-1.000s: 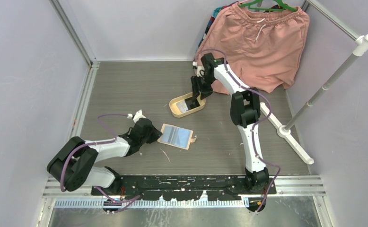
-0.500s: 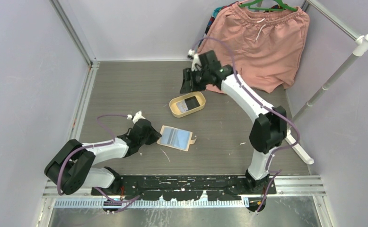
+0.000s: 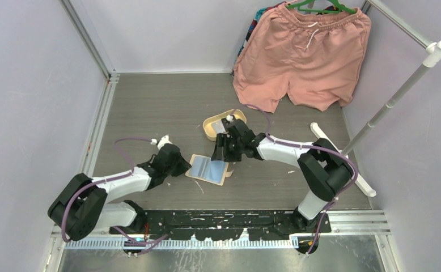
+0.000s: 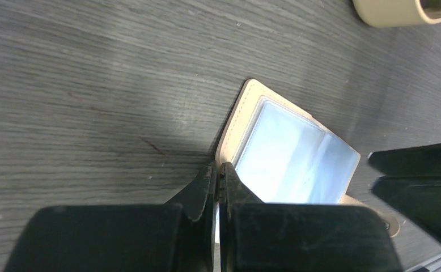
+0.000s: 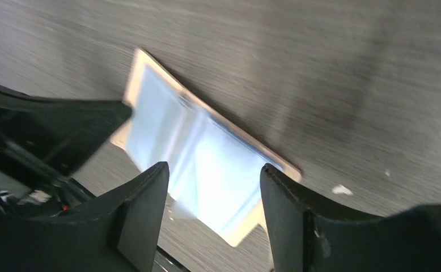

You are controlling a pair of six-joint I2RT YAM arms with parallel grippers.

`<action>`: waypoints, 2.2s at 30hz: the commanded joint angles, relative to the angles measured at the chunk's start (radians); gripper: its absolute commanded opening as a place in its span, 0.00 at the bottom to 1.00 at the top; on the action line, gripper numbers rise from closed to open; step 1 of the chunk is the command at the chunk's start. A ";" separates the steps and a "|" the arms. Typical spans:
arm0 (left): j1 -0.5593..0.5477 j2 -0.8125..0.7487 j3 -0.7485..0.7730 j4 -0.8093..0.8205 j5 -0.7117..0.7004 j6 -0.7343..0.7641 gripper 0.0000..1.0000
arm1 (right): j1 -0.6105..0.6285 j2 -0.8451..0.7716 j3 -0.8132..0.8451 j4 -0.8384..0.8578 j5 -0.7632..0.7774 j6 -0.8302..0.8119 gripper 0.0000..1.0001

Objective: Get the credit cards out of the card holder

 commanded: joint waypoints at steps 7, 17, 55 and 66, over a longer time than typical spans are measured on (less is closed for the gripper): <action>-0.004 -0.074 -0.001 -0.188 0.001 0.042 0.15 | 0.194 0.089 0.407 -0.258 0.474 -0.089 0.77; -0.005 -0.211 -0.064 -0.220 0.004 0.031 0.28 | 0.287 0.287 0.682 -0.480 0.598 -0.070 0.78; -0.005 -0.393 -0.211 -0.203 0.015 -0.027 0.00 | 0.404 0.498 0.768 -0.694 0.674 -0.031 0.77; -0.005 -0.344 -0.193 -0.224 -0.022 -0.028 0.00 | 0.406 0.356 0.579 -0.719 0.737 0.008 0.77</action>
